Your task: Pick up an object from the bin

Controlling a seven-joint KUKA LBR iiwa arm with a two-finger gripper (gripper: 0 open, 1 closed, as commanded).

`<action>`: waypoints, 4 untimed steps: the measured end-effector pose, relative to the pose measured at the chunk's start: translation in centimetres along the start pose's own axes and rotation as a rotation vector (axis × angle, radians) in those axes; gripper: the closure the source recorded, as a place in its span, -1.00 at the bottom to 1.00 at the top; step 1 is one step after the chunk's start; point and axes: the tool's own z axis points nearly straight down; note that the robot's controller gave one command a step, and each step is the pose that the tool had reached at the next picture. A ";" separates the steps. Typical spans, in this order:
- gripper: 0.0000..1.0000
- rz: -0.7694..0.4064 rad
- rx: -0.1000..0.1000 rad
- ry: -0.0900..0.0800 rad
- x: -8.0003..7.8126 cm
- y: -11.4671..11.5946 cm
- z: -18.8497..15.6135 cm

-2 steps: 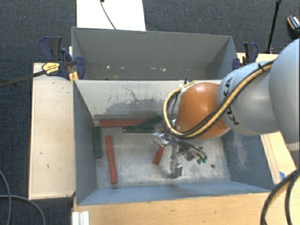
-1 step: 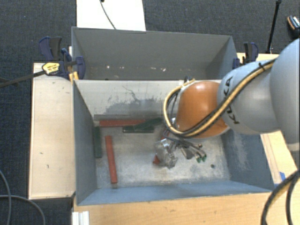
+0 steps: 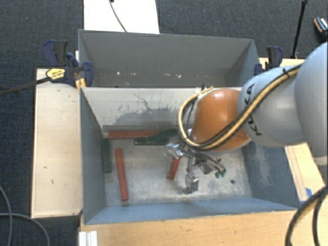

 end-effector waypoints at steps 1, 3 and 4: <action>1.00 0.002 0.000 0.000 0.0 0.0 0.0; 1.00 0.005 0.000 0.000 0.0 0.0 0.0; -1.00 0.005 0.000 0.000 0.0 0.0 0.0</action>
Offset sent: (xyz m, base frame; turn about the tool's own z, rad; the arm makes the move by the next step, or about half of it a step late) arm 0.0000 0.0000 0.0000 0.0000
